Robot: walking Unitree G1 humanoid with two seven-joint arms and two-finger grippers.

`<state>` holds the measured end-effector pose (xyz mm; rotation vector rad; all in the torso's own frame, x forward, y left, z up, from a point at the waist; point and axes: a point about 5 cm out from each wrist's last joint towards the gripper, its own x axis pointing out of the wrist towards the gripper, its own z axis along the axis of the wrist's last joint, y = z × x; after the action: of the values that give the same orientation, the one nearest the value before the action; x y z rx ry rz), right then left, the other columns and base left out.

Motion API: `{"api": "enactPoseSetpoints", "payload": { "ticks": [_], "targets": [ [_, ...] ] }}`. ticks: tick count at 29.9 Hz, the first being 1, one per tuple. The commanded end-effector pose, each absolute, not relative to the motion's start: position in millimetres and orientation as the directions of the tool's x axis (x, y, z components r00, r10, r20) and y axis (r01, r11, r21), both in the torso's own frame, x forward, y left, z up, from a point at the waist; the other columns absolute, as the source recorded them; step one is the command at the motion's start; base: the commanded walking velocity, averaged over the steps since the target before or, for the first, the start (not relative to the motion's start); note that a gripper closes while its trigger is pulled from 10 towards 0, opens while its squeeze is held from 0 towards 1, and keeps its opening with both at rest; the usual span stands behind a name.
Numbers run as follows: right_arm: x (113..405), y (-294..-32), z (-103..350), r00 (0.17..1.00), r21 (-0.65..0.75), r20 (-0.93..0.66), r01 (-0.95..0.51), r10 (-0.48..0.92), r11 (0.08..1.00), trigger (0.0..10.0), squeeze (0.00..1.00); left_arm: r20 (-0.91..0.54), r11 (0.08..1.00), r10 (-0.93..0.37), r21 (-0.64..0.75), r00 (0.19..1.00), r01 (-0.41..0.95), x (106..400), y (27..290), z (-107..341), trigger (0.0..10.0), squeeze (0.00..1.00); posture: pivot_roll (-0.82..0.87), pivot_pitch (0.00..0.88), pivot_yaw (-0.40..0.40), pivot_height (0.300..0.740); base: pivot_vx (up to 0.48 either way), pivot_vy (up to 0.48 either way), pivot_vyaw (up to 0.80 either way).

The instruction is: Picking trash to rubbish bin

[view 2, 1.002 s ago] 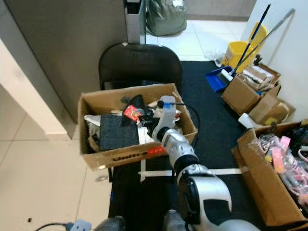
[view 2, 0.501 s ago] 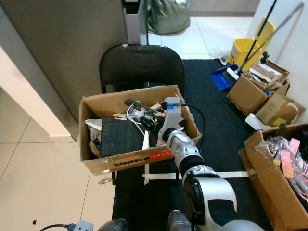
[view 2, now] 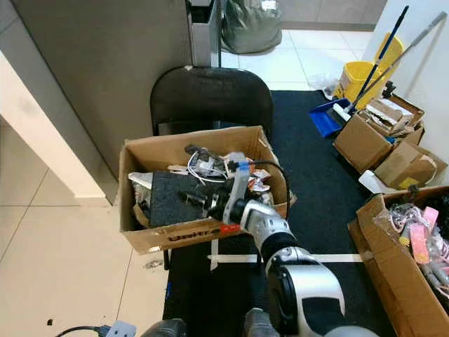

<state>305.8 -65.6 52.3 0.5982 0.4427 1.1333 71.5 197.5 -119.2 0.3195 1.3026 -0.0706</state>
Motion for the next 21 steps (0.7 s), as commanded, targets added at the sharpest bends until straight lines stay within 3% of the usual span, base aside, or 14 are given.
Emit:
{"api": "enactPoseSetpoints", "payload": {
  "ticks": [1,6,7,8,9,11,13,16,21],
  "targets": [
    [291.8,-74.1,39.2,0.283,0.692,-0.048,-0.682,0.958,0.236,10.0,0.00,-0.952,0.956,0.109,0.179,0.287,0.231,77.3,189.6,-119.1,10.0,0.00,0.07,0.056,-0.023,0.740,-0.262,0.000,0.00],
    [275.8,-87.6,18.3,0.241,0.715,-0.162,-0.640,0.957,0.282,10.0,0.00,-0.952,0.956,0.109,0.180,0.286,0.233,77.0,189.7,-119.2,10.0,0.00,0.07,0.053,-0.023,0.740,-0.262,0.000,0.00],
    [266.6,-100.0,-0.6,0.299,0.685,-0.312,-0.587,0.902,0.431,10.0,0.00,-0.953,0.955,0.110,0.180,0.284,0.236,76.7,189.8,-119.2,10.0,0.00,0.07,0.051,-0.025,0.740,-0.274,0.000,0.00],
    [260.1,-109.0,-12.2,0.332,0.650,-0.406,-0.550,0.851,0.524,10.0,0.00,-0.953,0.954,0.110,0.181,0.283,0.238,76.5,189.9,-119.3,10.0,0.00,0.07,0.049,-0.026,0.740,-0.274,0.000,0.00],
    [260.1,-109.0,-12.2,0.332,0.650,-0.406,-0.550,0.851,0.524,10.0,0.00,-0.953,0.954,0.110,0.181,0.283,0.238,76.5,189.9,-119.3,10.0,0.00,0.07,0.049,-0.026,0.740,-0.274,0.000,0.00],
    [247.1,-131.5,-35.6,0.426,0.510,-0.613,-0.431,0.665,0.745,10.0,0.00,-0.953,0.953,0.109,0.181,0.282,0.244,76.5,189.9,-119.3,10.0,0.00,0.07,0.046,-0.026,0.740,-0.277,0.000,0.00],
    [234.9,-150.7,-50.3,0.470,0.389,-0.726,-0.322,0.502,0.863,10.0,0.00,-0.953,0.952,0.108,0.181,0.283,0.247,76.8,189.6,-119.3,10.0,0.00,0.07,0.045,-0.029,0.740,-0.292,0.000,0.00],
    [220.4,-168.4,-61.7,0.477,0.307,-0.796,-0.214,0.373,0.927,10.0,0.00,-0.953,0.952,0.107,0.181,0.285,0.248,77.8,189.2,-119.1,10.0,0.00,0.07,0.044,-0.031,0.740,-0.292,0.000,0.00],
    [200.0,-182.8,-73.7,0.446,0.231,-0.851,-0.154,0.277,0.961,10.0,0.00,-0.953,0.951,0.106,0.181,0.285,0.250,78.5,188.9,-119.0,10.0,0.00,0.07,0.045,-0.029,0.740,-0.293,0.000,0.00]
  ]
}}
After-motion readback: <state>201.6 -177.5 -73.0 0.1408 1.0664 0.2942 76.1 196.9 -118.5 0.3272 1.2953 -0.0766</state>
